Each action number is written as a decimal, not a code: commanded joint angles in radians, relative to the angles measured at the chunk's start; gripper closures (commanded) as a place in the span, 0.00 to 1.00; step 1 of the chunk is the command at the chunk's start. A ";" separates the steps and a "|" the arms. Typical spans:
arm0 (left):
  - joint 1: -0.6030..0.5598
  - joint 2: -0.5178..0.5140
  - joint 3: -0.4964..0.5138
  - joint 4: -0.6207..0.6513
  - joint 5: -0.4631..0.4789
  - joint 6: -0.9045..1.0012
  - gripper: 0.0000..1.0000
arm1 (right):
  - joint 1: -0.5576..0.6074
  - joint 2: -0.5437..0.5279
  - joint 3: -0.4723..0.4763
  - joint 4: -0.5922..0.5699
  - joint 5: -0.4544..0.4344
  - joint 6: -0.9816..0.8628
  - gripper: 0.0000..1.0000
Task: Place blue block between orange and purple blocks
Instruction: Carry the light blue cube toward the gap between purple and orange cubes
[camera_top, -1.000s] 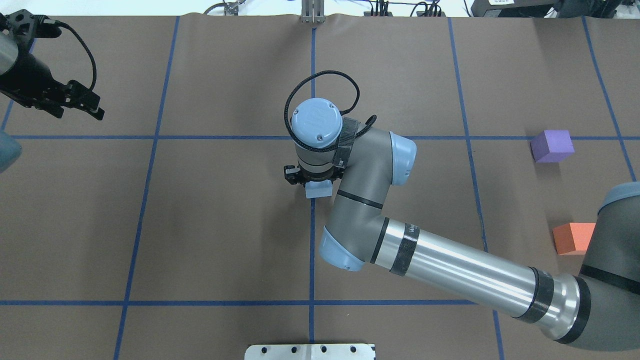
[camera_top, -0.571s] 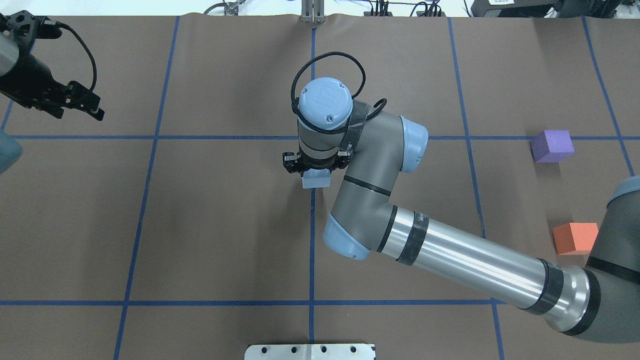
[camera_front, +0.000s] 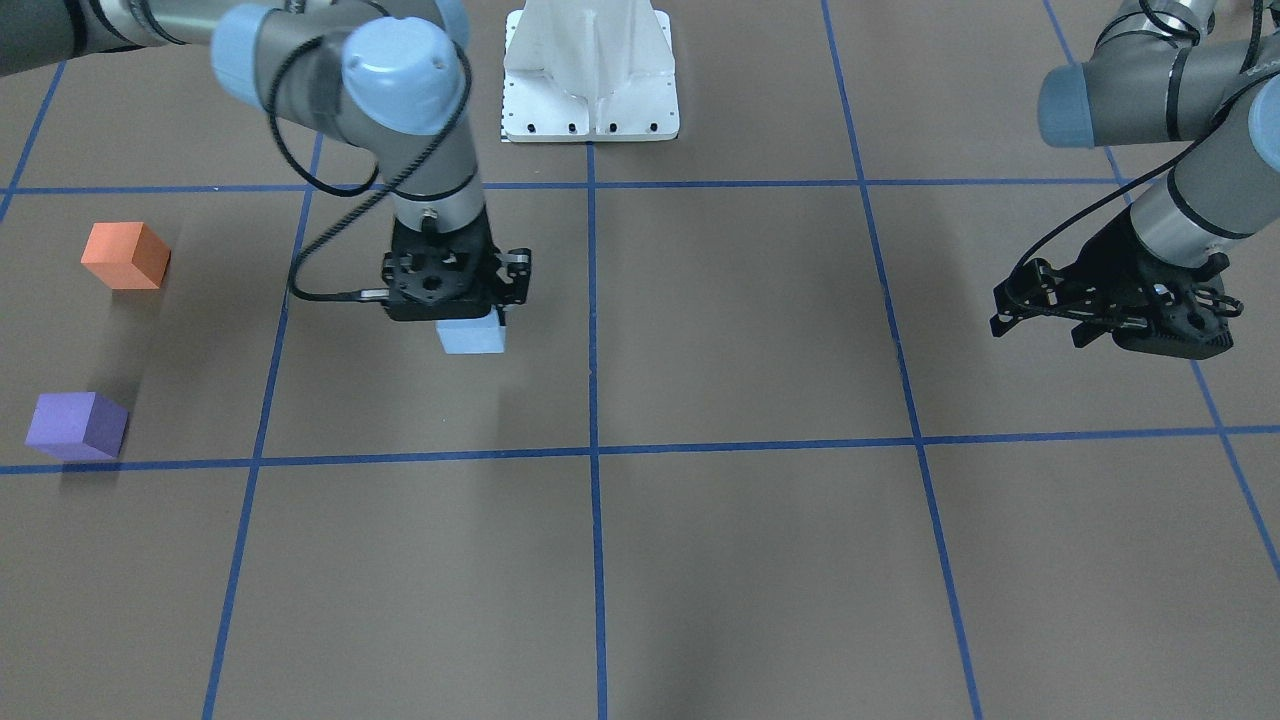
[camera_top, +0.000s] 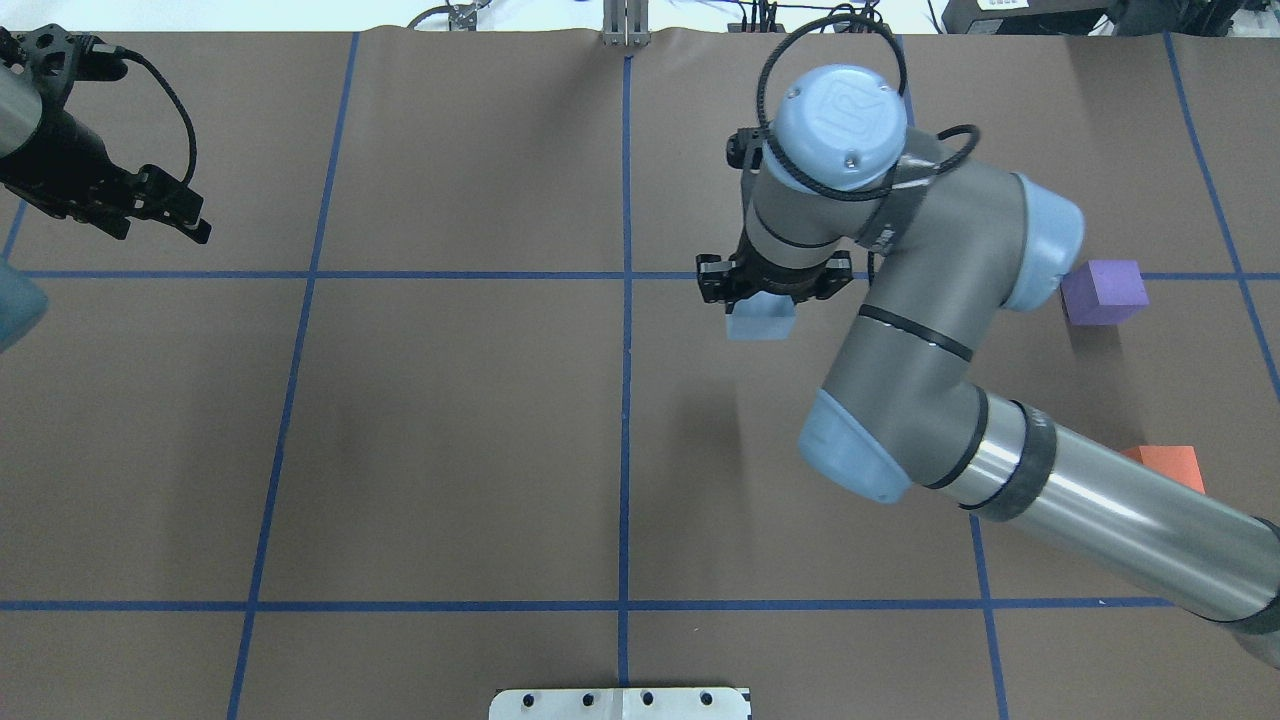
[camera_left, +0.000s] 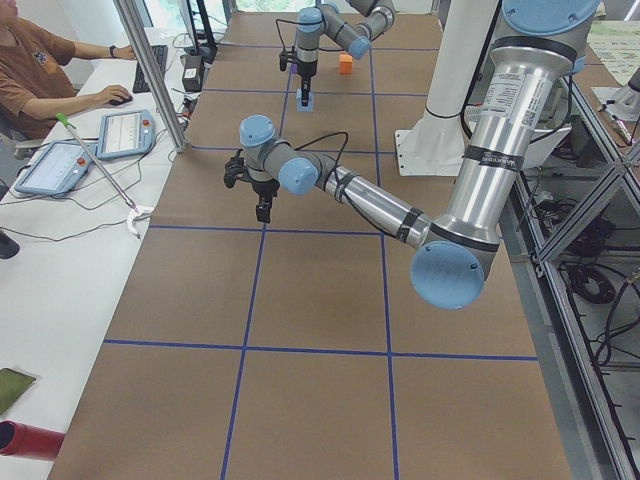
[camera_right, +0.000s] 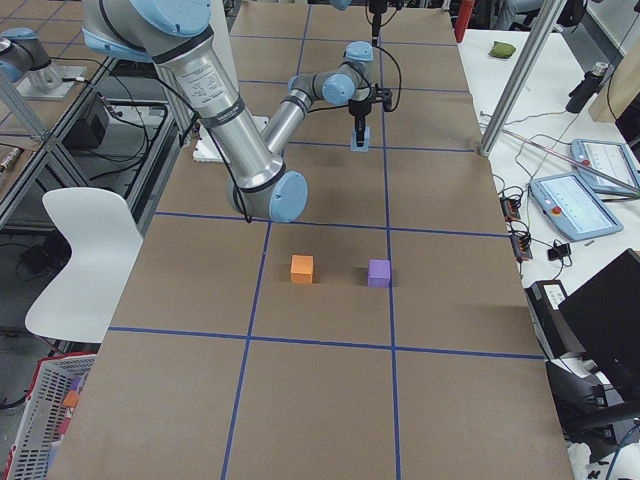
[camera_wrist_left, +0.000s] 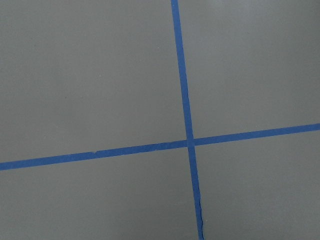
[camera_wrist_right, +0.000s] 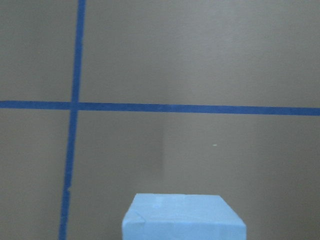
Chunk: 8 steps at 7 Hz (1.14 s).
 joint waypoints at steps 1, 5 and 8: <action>-0.001 0.013 -0.005 -0.003 0.003 0.002 0.00 | 0.121 -0.171 0.131 -0.010 0.058 -0.095 1.00; 0.002 0.016 -0.005 -0.003 0.003 -0.016 0.00 | 0.332 -0.622 0.268 0.220 0.161 -0.294 1.00; 0.006 0.016 -0.002 -0.003 0.005 -0.016 0.00 | 0.434 -0.707 0.097 0.358 0.273 -0.442 1.00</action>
